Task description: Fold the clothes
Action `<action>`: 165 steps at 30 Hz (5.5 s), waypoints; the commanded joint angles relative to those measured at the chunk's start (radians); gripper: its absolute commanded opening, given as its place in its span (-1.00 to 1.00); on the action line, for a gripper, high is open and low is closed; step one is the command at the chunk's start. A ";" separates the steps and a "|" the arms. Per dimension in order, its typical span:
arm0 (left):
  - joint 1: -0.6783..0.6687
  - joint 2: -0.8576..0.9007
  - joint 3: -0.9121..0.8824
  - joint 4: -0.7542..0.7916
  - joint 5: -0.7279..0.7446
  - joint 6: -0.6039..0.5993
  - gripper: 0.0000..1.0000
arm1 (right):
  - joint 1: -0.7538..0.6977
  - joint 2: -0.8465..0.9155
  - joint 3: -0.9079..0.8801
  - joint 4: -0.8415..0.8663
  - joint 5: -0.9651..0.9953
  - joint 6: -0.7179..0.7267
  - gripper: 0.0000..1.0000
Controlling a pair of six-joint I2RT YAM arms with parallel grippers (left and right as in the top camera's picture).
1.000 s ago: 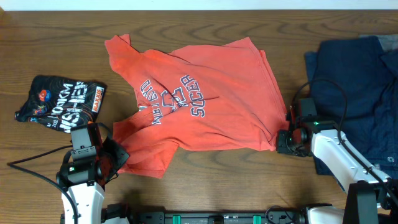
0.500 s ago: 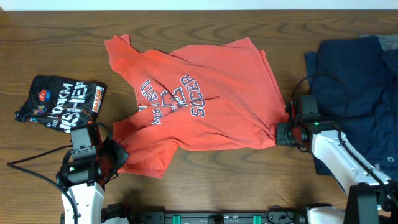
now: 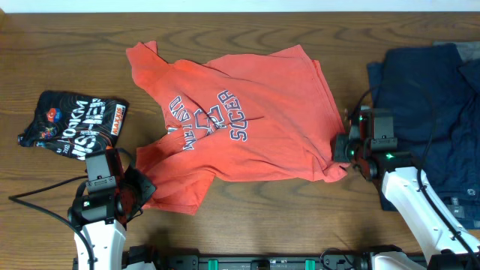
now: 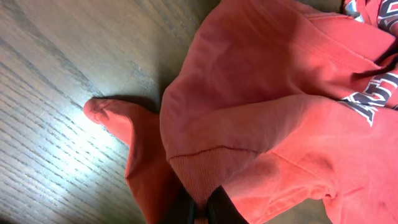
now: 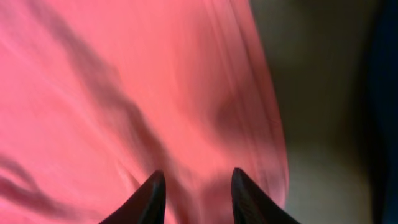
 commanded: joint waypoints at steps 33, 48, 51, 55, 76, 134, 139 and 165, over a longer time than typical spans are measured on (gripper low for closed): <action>0.004 0.000 0.008 0.005 -0.016 0.014 -0.87 | 0.014 -0.057 -0.146 -0.065 0.011 0.840 -0.39; 0.004 0.000 0.008 0.005 -0.016 0.014 -0.87 | -0.060 -0.040 0.116 -0.422 0.022 0.405 -0.95; 0.004 0.000 0.008 0.005 -0.016 0.014 -0.87 | -0.079 0.005 0.222 -0.489 0.051 0.351 -0.97; 0.004 0.000 0.008 0.005 -0.015 0.013 -0.87 | -0.079 0.097 0.336 -0.490 0.053 0.325 -0.95; 0.004 0.000 0.007 0.001 -0.016 0.014 -0.87 | -0.051 0.599 0.693 -0.234 -0.148 0.083 -0.48; 0.004 0.000 0.007 0.002 -0.016 0.014 -0.86 | -0.024 0.450 0.443 0.075 0.095 0.132 -0.32; 0.004 0.000 0.007 0.002 -0.016 0.014 -0.86 | -0.057 0.376 0.443 0.028 0.048 0.137 -0.28; 0.004 0.000 0.007 0.001 -0.016 0.014 -0.87 | -0.023 0.486 0.443 0.042 -0.082 0.788 0.09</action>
